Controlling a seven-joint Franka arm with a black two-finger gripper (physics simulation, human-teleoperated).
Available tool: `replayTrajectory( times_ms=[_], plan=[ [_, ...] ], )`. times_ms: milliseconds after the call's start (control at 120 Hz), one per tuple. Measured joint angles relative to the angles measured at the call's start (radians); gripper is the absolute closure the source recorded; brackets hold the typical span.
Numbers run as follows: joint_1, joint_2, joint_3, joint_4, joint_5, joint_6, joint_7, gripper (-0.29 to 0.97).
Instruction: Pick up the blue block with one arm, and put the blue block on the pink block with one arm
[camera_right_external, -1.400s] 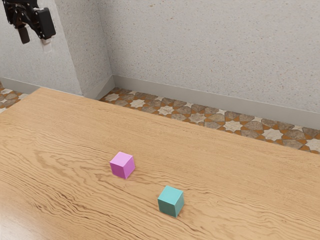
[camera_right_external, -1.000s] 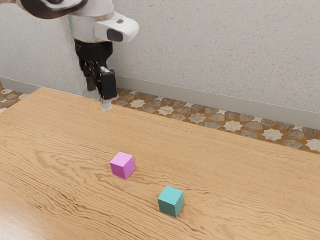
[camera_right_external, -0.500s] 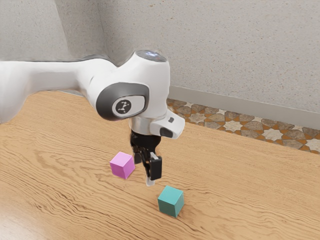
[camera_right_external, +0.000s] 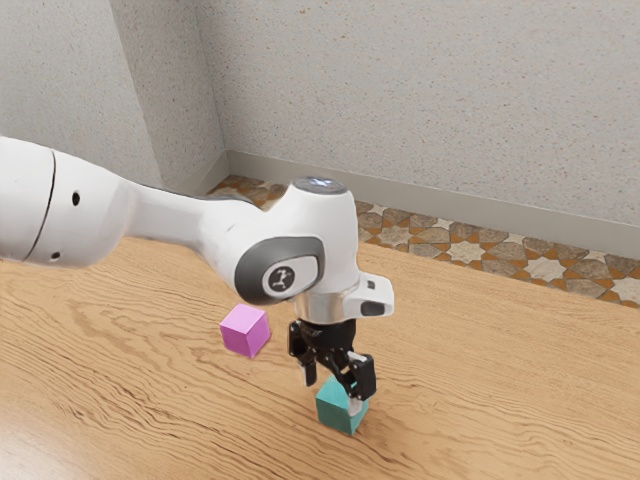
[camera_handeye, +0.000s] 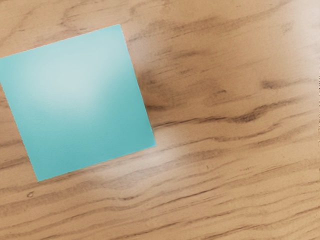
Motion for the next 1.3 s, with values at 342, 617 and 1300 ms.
replayTrajectory(
  times_ms=[342, 617, 1300],
  plan=[
    [-0.004, 0.132, 0.047, 0.079, 0.045, 0.049, -0.139, 0.00],
    [-0.005, 0.187, 0.071, 0.098, 0.085, 0.052, -0.207, 0.00],
    [-0.004, 0.230, 0.073, 0.142, 0.146, 0.039, -0.288, 0.34]
  ],
)
